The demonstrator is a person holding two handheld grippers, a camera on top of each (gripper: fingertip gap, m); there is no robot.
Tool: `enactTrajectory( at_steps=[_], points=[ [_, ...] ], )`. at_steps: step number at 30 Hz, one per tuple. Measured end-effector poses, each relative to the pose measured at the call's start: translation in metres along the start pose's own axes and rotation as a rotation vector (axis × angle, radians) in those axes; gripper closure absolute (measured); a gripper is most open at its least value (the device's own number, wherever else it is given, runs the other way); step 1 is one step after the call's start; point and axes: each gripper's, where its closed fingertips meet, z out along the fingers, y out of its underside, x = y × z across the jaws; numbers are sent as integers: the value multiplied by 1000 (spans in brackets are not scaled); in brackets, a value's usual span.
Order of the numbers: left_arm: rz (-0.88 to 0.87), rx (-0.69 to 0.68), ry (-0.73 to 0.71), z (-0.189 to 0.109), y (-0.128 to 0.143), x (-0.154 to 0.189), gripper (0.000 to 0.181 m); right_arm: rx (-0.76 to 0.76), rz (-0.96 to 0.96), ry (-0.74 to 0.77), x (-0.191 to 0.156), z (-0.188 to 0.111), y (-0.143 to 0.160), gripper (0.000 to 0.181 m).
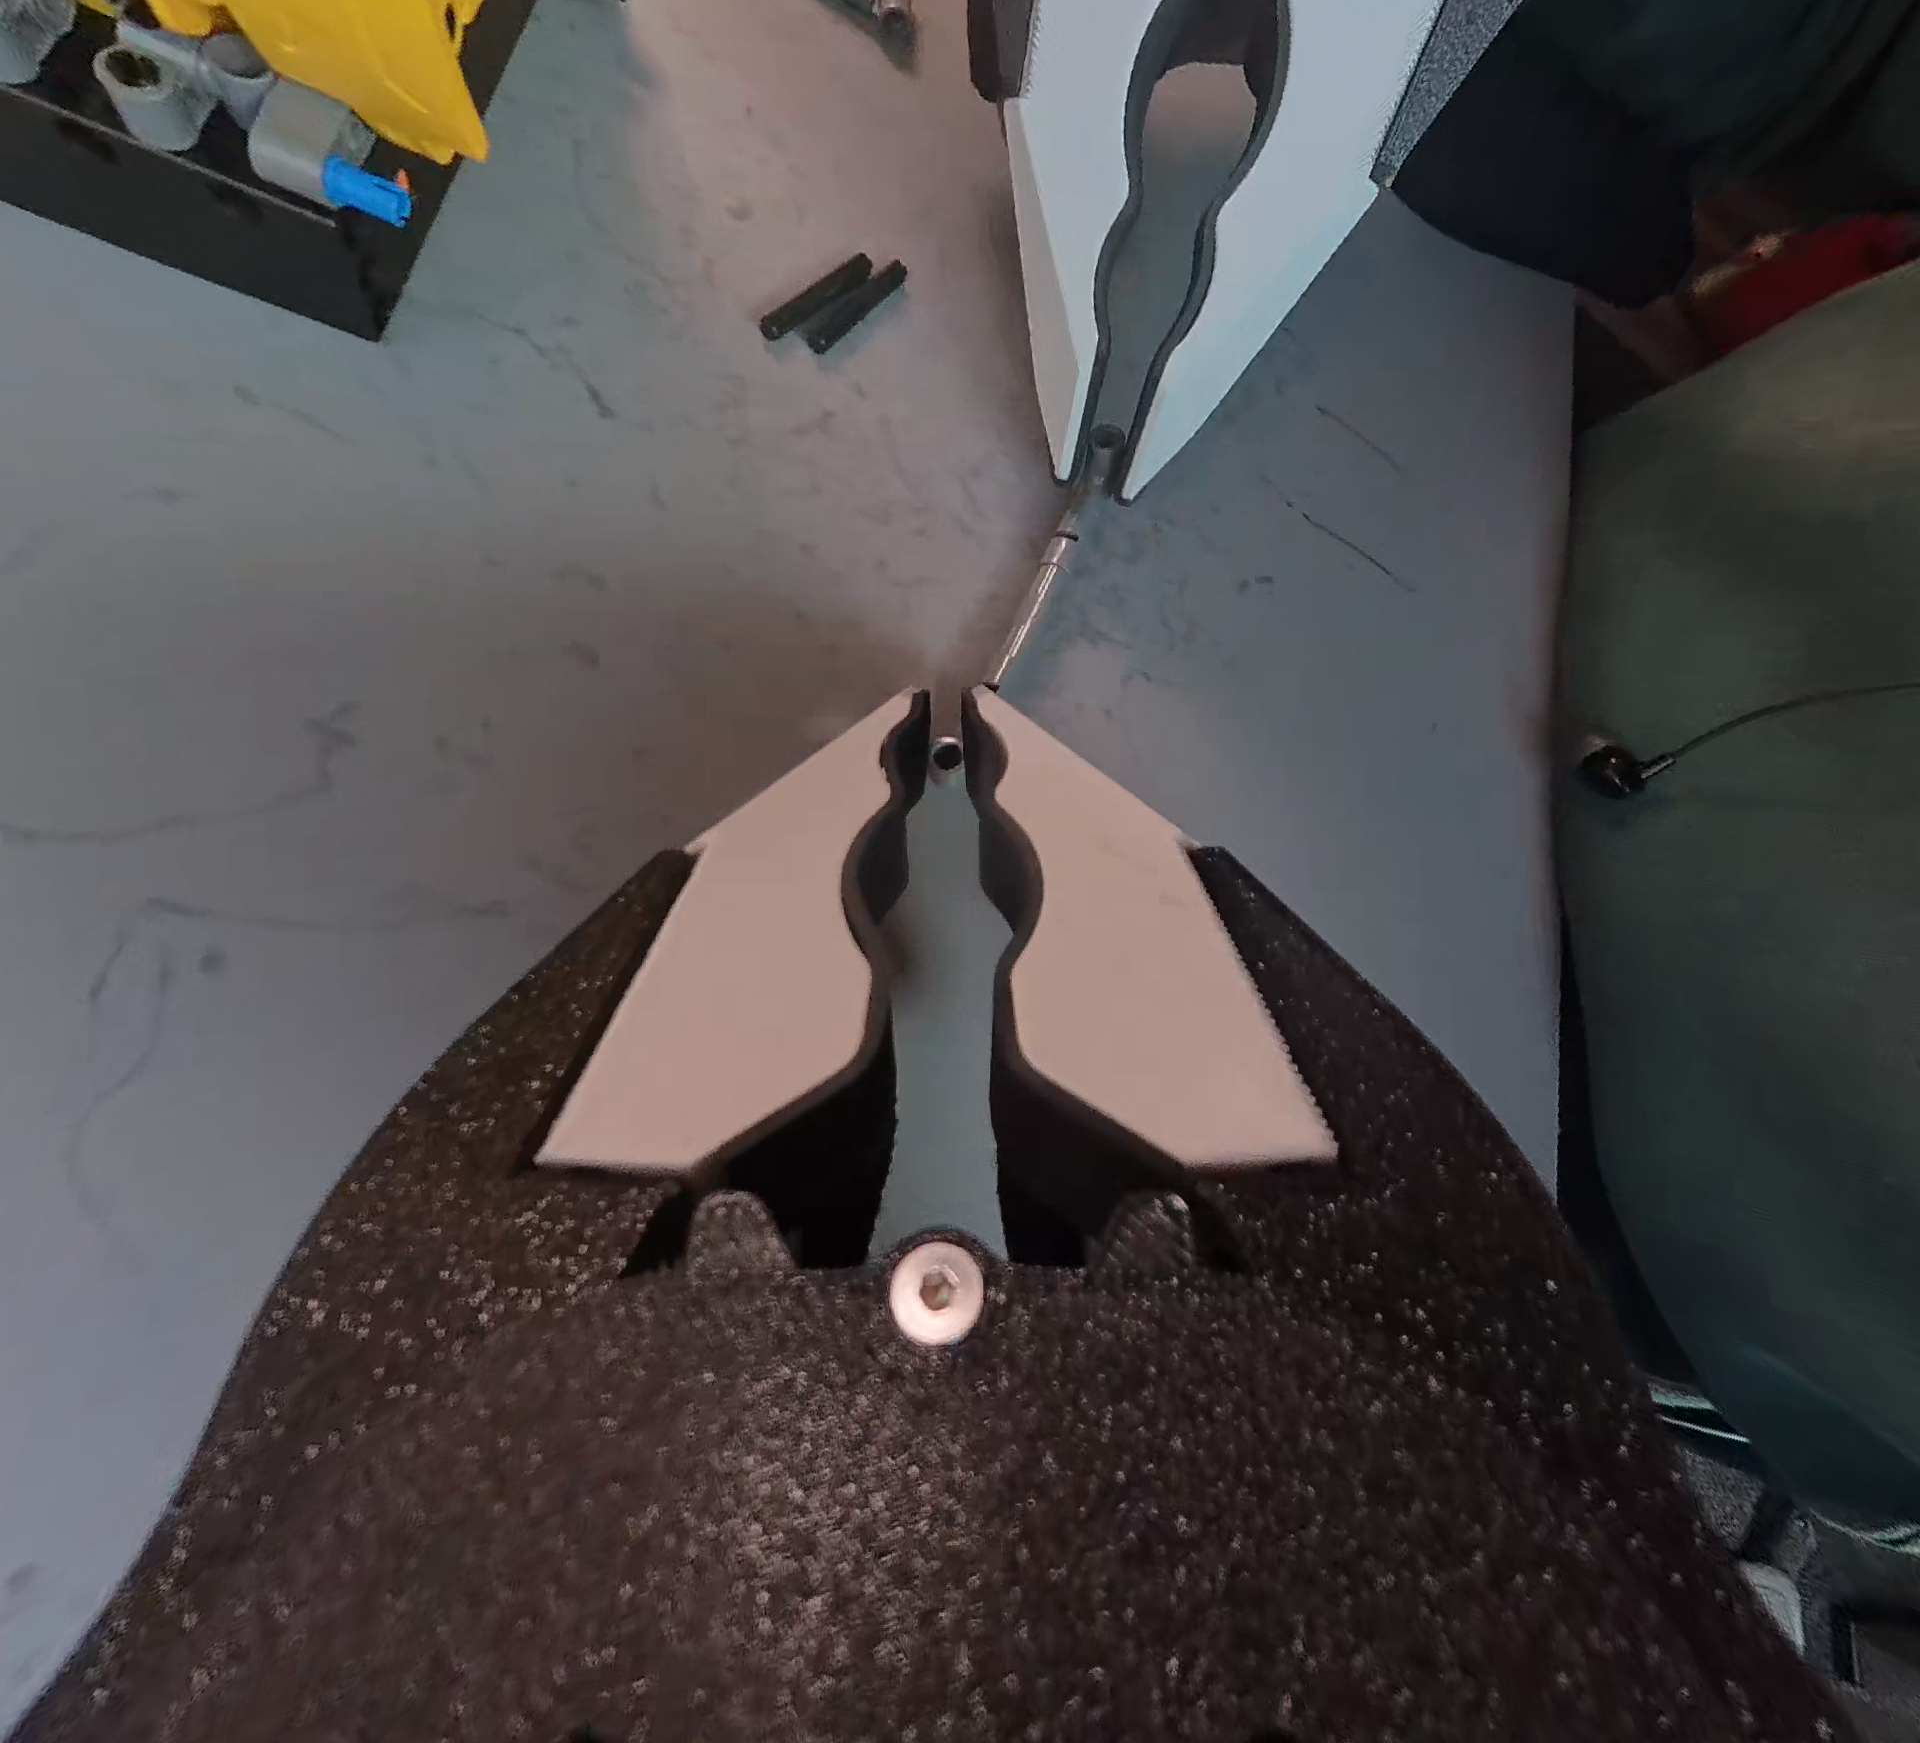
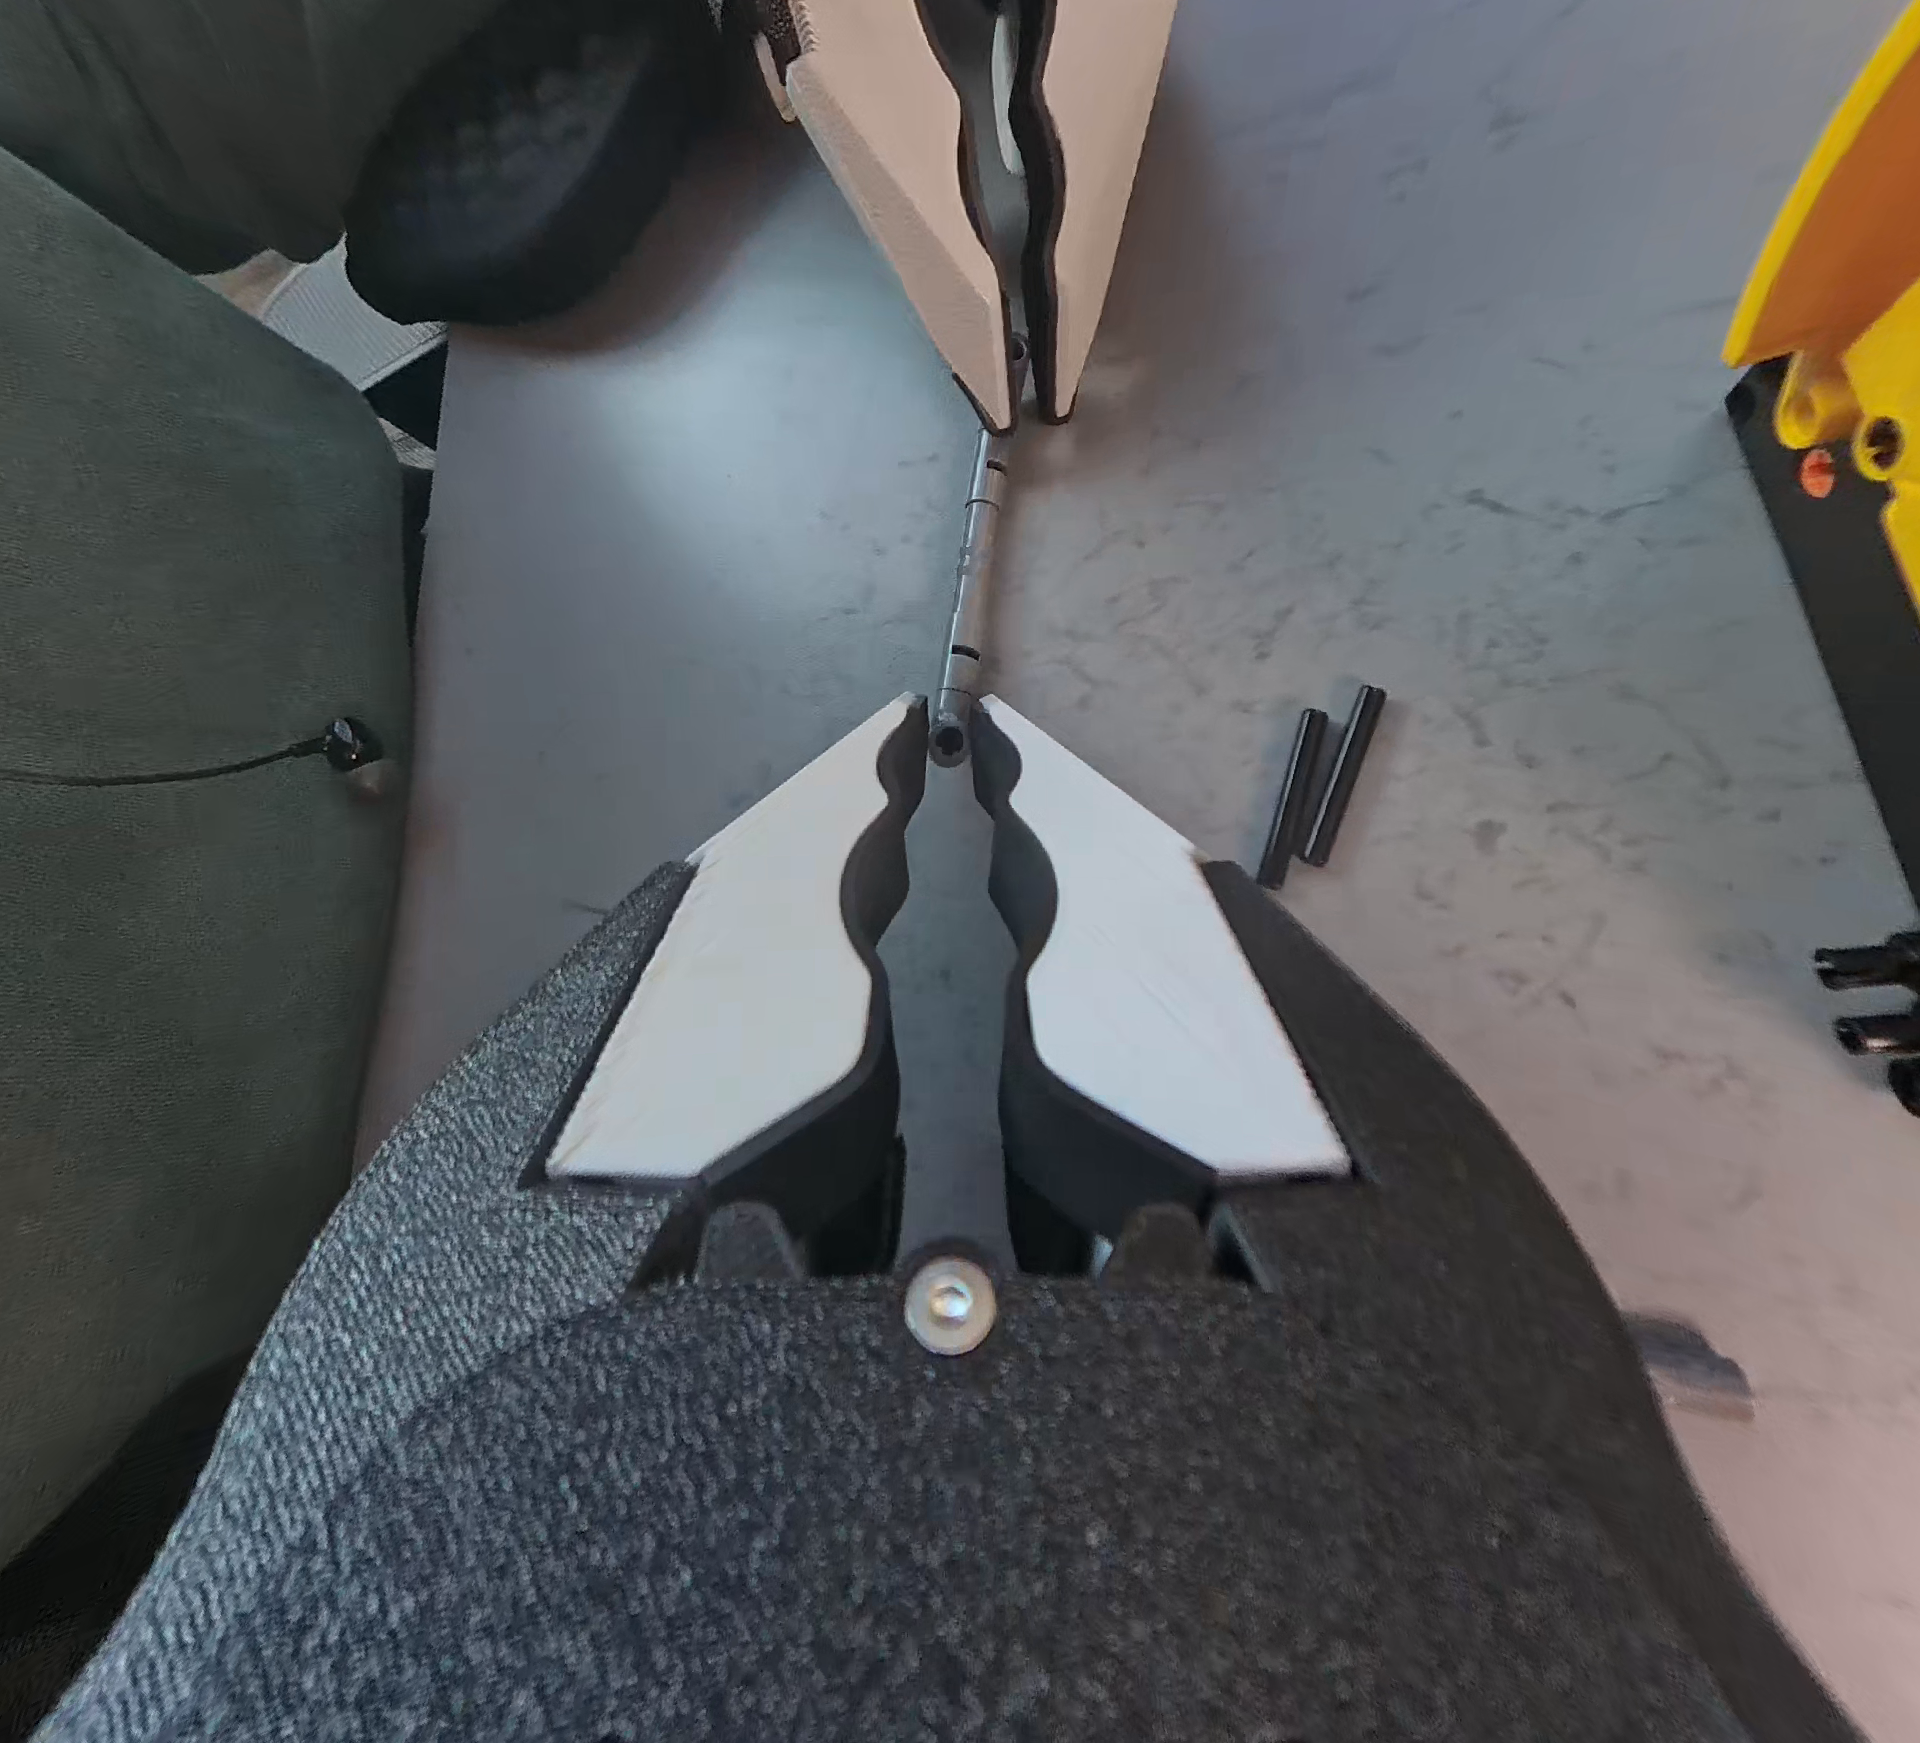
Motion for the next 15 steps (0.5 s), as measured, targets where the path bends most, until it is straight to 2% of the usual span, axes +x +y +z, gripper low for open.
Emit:
enactTrajectory(
  at_steps=[4, 9, 12, 15],
  points=[
    [-4, -10, -59, 0, 2, -9, 181, -5, -51, 119, 18, -7, 1, 164],
    [1, -9, -80, 0, 1, -12, 181, 20, -222, 267, 28, -18, -6, 164],
    [6, 27, -126, -8, -5, -19, 174, 39, -307, 291, 24, -25, -11, 163],
    [15, 126, -182, -25, -22, -25, 173, 3, -356, 260, 12, -23, -6, 162]
  ],
)
